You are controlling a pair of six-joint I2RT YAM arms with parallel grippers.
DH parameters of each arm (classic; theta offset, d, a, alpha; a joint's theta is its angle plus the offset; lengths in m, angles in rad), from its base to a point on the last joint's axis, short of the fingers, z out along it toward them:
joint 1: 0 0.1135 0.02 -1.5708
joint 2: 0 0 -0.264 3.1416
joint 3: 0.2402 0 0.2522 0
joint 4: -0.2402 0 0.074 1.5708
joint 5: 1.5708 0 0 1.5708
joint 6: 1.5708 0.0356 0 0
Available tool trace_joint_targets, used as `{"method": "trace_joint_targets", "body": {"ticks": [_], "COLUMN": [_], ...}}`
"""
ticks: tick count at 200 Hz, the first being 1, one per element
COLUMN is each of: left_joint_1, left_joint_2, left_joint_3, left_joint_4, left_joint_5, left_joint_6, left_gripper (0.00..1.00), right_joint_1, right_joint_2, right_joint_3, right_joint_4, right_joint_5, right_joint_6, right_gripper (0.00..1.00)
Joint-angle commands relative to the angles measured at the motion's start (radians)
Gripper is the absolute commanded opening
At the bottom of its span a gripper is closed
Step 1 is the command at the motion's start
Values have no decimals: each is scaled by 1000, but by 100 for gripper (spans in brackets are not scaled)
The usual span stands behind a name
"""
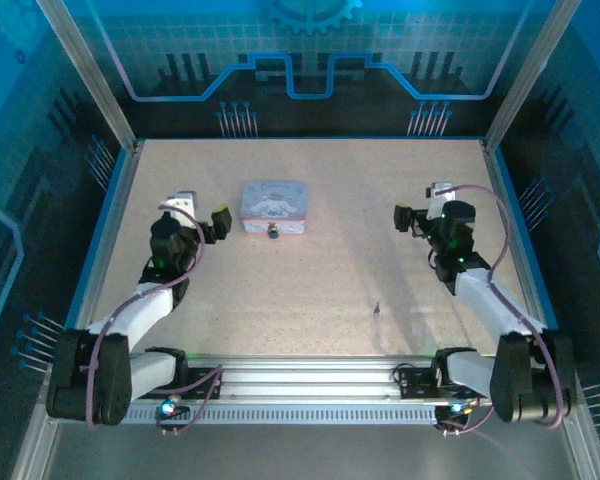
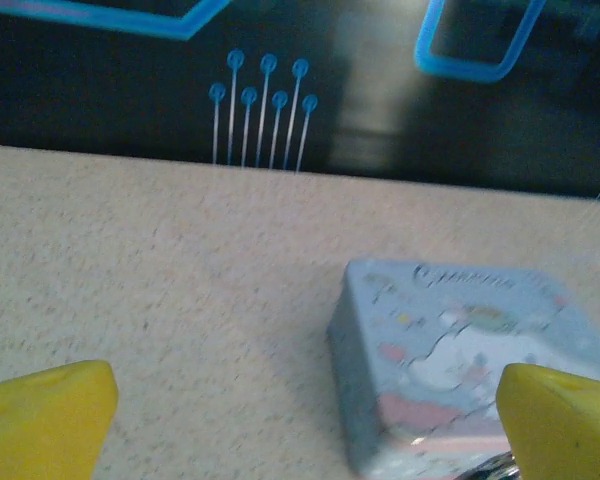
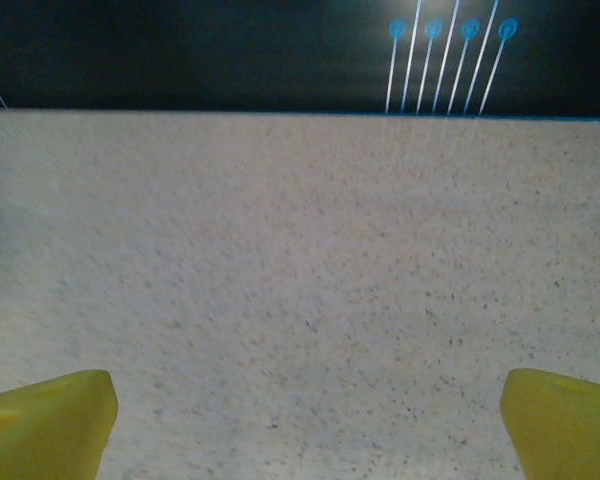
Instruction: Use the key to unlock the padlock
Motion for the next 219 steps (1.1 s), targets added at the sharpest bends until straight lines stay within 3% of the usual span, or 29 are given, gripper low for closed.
{"method": "trace_joint_targets", "body": {"ticks": [1,36,92,128,219], "left_joint_1": [-18,-154,-333,-359,-365], "left_joint_2": [-36,-38,-44,-42,-39], "left_joint_3": [87,141,118,127,119], "left_joint_4": [-267,-393,-393,-393,-388], "left_joint_5": [88,142,111,76,67], "left_joint_6": [-221,-345,-433,-420,-410], "left_gripper": [99,99,99,99,99], "right_joint_1": [30,66,134,245,441], "right_joint_2": [-65,-152,-212,-143,25], "right_joint_3": [45,60,-33,-62,-67], "right_joint_4": [-324,-578,-795,-804,-832], "right_joint_5": [-67,-131,-251,-265,-134], "right_joint_6": [156,276,428,486,549], "right_gripper": [100,100,83,73,49]}}
